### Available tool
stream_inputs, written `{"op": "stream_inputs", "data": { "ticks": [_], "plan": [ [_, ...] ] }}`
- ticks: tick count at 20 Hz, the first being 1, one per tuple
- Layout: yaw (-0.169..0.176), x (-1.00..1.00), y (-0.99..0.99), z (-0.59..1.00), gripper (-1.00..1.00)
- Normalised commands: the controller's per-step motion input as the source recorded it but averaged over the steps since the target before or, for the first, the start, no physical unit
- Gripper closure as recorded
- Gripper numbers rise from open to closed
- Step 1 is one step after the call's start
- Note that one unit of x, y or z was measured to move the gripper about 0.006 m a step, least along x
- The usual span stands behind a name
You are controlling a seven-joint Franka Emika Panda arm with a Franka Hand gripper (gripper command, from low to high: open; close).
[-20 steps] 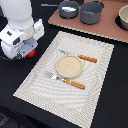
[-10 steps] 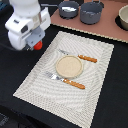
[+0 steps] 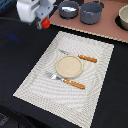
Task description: Place the pan onto the stove and place the fish and sausage into the pan.
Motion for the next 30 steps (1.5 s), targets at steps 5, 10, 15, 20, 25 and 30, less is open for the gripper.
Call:
{"op": "stream_inputs", "data": {
  "ticks": [5, 10, 15, 20, 25, 30],
  "plan": [
    [0.0, 0.33, 1.0, 0.04, 1.0],
    [0.0, 0.4, 1.0, 0.18, 1.0],
    [0.0, 0.43, 0.99, 0.2, 1.0],
    [-0.004, 0.62, 0.69, 0.03, 1.0],
    [0.0, 0.52, 0.51, -0.03, 1.0],
    [0.0, 0.29, 0.49, 0.2, -1.0]
  ]
}}
